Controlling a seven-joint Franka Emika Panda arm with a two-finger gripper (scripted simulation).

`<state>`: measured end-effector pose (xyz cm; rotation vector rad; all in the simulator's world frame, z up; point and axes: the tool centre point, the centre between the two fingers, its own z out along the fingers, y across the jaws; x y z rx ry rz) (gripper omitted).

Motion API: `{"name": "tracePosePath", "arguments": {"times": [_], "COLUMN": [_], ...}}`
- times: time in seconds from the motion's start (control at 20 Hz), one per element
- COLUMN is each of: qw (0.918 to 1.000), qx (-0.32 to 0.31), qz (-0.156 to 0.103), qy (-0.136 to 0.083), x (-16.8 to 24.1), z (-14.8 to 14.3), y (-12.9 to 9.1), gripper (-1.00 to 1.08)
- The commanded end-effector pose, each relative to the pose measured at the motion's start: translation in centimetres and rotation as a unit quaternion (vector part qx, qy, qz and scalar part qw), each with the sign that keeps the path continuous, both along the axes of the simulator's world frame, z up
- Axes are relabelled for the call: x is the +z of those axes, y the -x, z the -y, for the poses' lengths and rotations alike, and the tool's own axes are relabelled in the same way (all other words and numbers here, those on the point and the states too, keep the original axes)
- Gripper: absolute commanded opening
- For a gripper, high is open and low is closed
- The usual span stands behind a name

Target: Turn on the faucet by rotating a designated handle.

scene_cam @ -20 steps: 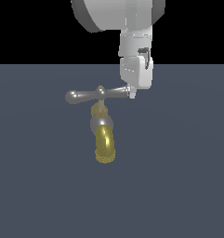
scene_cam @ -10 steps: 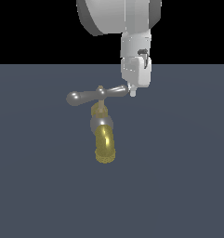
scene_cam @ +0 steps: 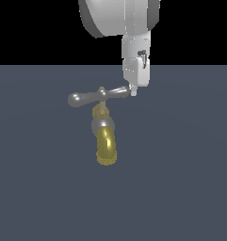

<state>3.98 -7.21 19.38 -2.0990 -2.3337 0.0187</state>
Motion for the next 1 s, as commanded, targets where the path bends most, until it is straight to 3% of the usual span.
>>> {"name": "tracePosePath", "arguments": {"times": [0.0,0.7,0.75,0.8,0.95], "qw": [0.9999,0.9998,0.9998,1.0000,1.0000], "qx": [0.014,0.019,0.019,-0.006,-0.001], "qz": [0.002,0.005,0.005,0.002,0.003], "qy": [-0.003,-0.004,-0.004,0.005,0.003], "x": [0.1,0.2,0.2,0.0,0.0], "z": [-2.6,-6.6,-6.6,-2.7,-5.4], "y": [-1.1,-5.1,-5.1,-4.5,-4.7], "gripper": [-1.00,-1.00,-1.00,-1.00,-1.00]}}
